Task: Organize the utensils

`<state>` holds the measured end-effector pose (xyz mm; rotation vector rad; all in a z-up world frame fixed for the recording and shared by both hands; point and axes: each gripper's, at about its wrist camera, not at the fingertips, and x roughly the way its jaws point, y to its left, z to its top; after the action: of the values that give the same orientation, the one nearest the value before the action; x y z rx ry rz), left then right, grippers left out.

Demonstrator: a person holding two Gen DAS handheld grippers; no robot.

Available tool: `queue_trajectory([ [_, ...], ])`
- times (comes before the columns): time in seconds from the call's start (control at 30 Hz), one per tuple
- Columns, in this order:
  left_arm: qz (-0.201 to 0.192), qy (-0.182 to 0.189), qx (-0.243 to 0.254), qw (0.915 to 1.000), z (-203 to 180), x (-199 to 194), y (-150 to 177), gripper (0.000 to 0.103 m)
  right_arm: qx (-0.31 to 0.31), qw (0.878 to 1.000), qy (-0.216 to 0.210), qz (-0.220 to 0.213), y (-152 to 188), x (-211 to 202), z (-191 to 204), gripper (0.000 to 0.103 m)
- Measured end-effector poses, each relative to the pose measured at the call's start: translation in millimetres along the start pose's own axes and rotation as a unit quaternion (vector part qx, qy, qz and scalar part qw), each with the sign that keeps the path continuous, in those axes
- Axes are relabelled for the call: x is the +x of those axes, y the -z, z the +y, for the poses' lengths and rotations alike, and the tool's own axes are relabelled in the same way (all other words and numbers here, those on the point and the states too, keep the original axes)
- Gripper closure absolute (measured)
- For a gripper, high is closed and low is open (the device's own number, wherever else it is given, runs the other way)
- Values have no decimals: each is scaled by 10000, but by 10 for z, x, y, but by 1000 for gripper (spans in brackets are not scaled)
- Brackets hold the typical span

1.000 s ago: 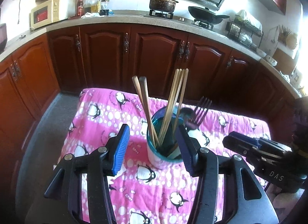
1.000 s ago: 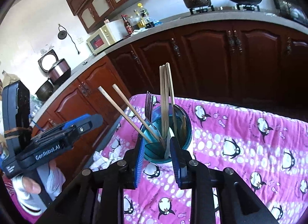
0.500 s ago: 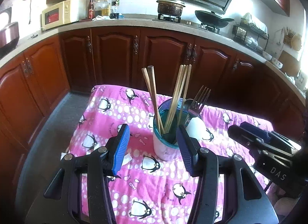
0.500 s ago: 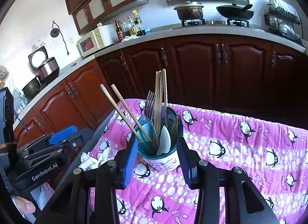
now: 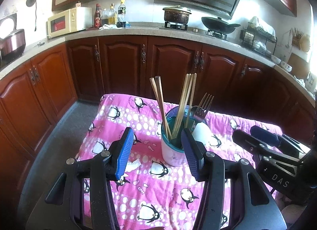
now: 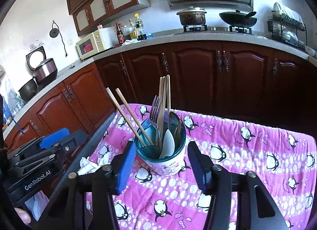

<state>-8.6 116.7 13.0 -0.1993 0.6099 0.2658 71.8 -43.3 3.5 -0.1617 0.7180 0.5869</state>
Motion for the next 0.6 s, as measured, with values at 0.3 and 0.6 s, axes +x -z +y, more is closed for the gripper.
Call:
queue_trajectory([
  [0.3,-93,-114,43,9999,-30,-59,-1,53,34,10000,86,-6,11,-27,-18,50],
  [0.6,-107,-150,68,9998,-38,-66,5,53,-22,9999,123,62,12,1,10,44],
])
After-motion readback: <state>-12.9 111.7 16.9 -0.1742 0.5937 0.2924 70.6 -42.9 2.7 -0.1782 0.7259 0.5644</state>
